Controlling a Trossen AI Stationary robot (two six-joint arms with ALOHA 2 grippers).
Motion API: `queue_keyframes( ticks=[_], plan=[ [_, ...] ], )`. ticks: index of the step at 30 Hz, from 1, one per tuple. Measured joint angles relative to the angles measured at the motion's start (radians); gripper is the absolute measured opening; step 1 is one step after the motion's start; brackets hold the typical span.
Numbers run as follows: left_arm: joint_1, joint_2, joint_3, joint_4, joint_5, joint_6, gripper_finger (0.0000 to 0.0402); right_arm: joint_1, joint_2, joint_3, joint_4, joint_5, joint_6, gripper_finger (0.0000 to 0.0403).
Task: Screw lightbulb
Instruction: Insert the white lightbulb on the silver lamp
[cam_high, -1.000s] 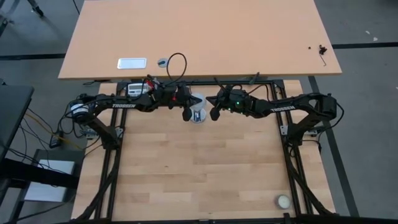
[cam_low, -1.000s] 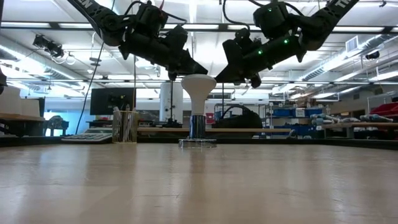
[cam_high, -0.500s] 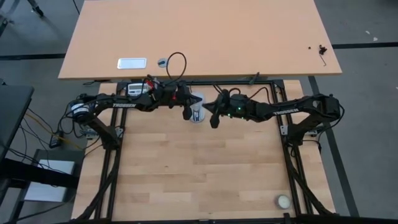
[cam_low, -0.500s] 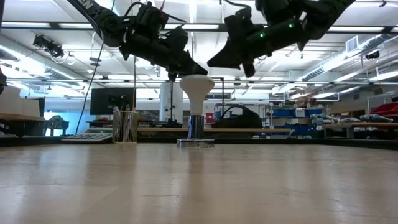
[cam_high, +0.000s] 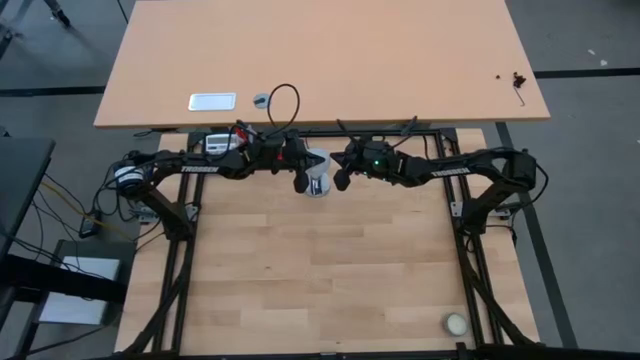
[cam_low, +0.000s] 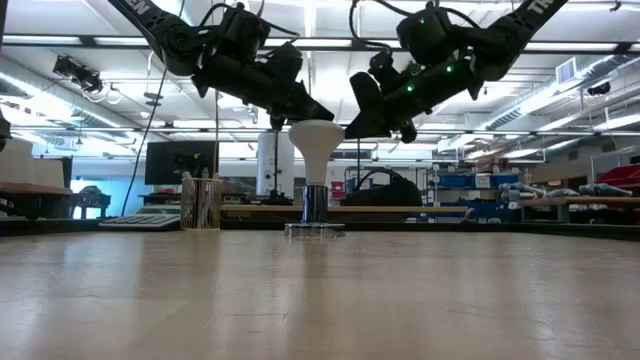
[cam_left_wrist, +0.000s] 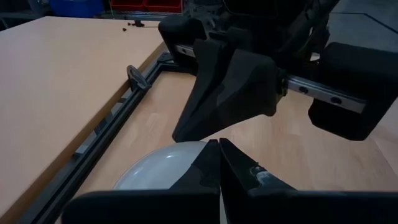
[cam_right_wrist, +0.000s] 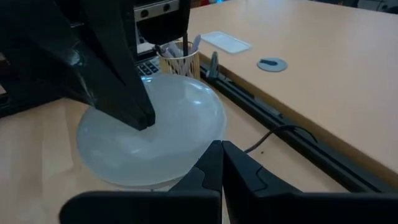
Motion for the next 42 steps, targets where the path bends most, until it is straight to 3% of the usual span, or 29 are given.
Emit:
queue_keyframes(
  ticks=[10, 16, 23, 42],
  plan=[
    [0.001, 0.0, -0.002, -0.011, 0.005, 0.0, 0.0, 0.05, -0.013, 0.0, -0.022, -0.001, 0.003, 0.0012],
    [0.012, 0.0, 0.002, -0.005, -0.002, 0.0, 0.0, 0.082, -0.036, -0.002, -0.072, -0.071, 0.021, 0.0012],
    [0.013, 0.0, 0.0, 0.006, -0.002, -0.003, 0.0, 0.078, -0.076, -0.002, -0.067, -0.001, 0.001, 0.0011],
    [0.011, -0.023, -0.003, 0.011, 0.002, -0.026, 0.0, 0.059, -0.079, -0.001, -0.064, 0.012, -0.008, 0.0011]
  ],
)
